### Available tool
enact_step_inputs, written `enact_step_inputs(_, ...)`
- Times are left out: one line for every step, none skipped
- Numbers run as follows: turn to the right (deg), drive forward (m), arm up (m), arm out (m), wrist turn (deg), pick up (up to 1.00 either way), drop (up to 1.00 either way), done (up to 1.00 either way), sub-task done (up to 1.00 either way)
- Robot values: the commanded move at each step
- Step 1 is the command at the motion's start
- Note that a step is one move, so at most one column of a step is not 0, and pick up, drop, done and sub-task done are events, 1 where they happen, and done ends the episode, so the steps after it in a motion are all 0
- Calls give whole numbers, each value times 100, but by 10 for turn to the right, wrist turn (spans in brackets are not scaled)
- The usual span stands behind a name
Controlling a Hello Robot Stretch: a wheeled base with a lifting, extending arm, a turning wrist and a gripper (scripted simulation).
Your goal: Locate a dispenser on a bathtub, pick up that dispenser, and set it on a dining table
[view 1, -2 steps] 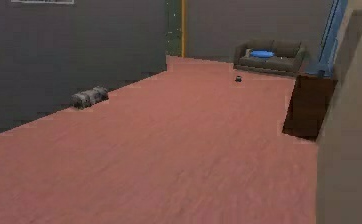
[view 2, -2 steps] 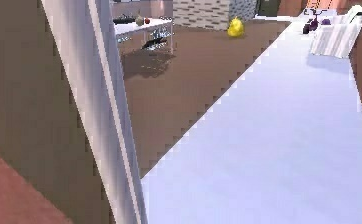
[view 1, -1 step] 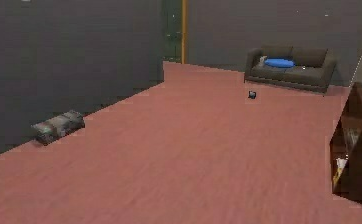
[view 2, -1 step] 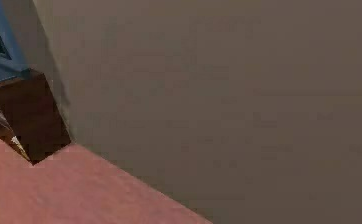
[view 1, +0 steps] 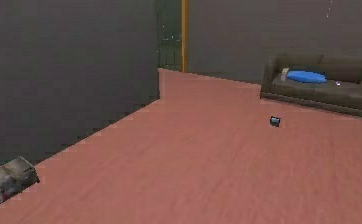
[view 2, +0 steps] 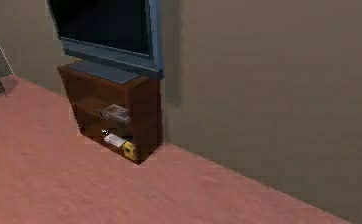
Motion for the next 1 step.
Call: enact_step_inputs(0,100,0,0,0,0,0,0,0)
